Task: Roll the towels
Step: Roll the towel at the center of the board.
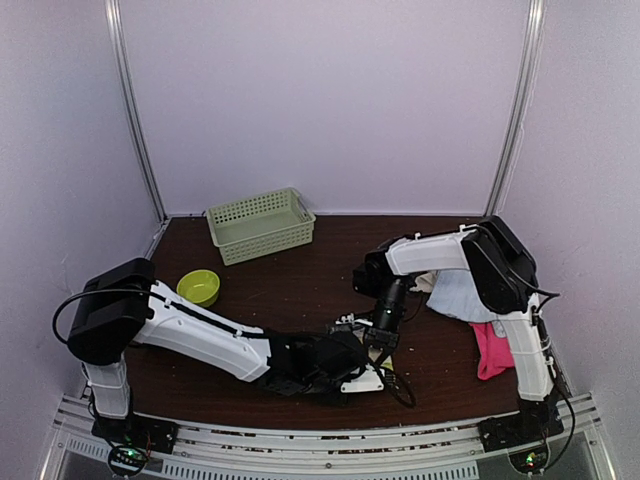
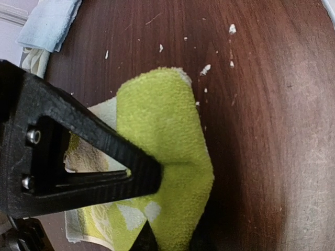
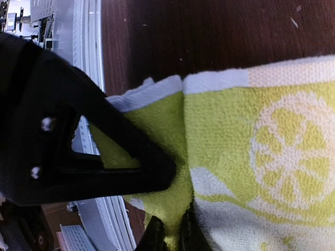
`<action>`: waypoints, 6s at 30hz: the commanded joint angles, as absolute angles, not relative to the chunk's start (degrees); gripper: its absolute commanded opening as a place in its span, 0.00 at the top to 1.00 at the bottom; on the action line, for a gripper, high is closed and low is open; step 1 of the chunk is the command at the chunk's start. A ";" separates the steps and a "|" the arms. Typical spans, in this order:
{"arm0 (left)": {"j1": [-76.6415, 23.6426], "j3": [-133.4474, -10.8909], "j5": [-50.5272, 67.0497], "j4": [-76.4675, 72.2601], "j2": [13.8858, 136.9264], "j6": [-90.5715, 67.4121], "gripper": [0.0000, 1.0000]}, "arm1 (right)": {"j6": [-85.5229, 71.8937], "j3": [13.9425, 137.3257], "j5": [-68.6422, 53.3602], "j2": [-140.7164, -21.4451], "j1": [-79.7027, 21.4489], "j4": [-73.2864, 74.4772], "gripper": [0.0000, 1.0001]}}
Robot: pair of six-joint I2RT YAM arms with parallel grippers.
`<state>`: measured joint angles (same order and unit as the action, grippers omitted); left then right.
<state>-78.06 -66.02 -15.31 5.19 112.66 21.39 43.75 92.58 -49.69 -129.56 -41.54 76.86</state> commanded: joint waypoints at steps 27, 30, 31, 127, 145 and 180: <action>-76.29 -66.10 12.89 8.81 107.33 10.46 0.89 | 26.85 84.72 -32.18 -124.80 -39.11 51.30 0.91; -76.79 -67.63 13.66 10.14 108.43 10.09 0.89 | 26.52 86.95 -32.41 -126.92 -39.11 51.27 0.91; -76.82 -68.12 13.74 10.91 108.79 9.70 0.89 | 26.28 87.41 -32.36 -127.48 -39.11 51.19 0.91; -55.20 -31.19 -10.45 -15.77 69.37 -21.47 0.02 | 38.93 72.97 -35.33 -111.99 -53.01 56.43 1.00; -77.82 -52.98 -14.60 2.40 84.23 19.14 0.17 | 43.68 91.80 -43.44 -140.65 -42.89 70.56 0.99; -80.99 -69.73 -8.40 15.98 115.84 15.27 0.88 | 43.74 98.61 -50.23 -122.90 -36.32 77.51 0.71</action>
<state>-80.36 -69.10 -17.54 7.92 114.56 22.35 44.95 96.97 -52.45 -130.32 -39.86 79.53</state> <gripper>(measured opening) 0.136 0.285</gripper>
